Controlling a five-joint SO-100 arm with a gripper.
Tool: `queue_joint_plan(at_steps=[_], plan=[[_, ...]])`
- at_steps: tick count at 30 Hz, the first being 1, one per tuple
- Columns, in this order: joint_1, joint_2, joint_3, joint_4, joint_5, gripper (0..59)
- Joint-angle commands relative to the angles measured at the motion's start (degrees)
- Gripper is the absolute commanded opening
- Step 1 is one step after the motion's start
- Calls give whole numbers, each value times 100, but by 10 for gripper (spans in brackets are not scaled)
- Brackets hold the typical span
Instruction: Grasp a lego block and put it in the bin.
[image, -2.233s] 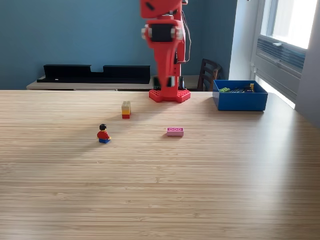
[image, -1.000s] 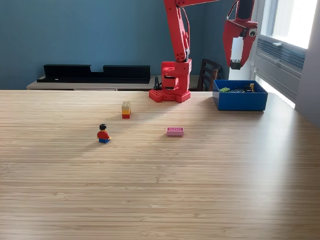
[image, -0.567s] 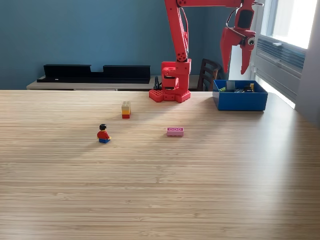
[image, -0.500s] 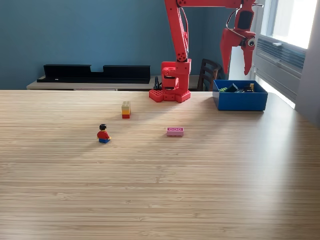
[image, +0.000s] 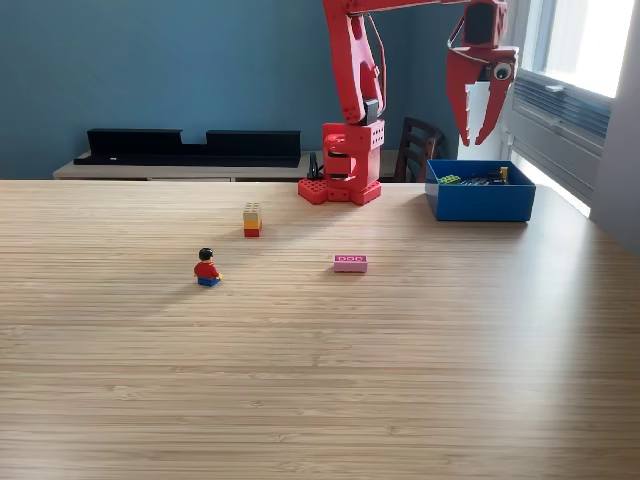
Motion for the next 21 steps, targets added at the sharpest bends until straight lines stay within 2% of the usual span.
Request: queue_joint_plan(at_steps=[1, 12, 21], plan=[[1740, 352, -615, -105, 255, 1], [4140, 360, -729, -404, -44, 1], [4324, 360, -765, -492, -220, 1]])
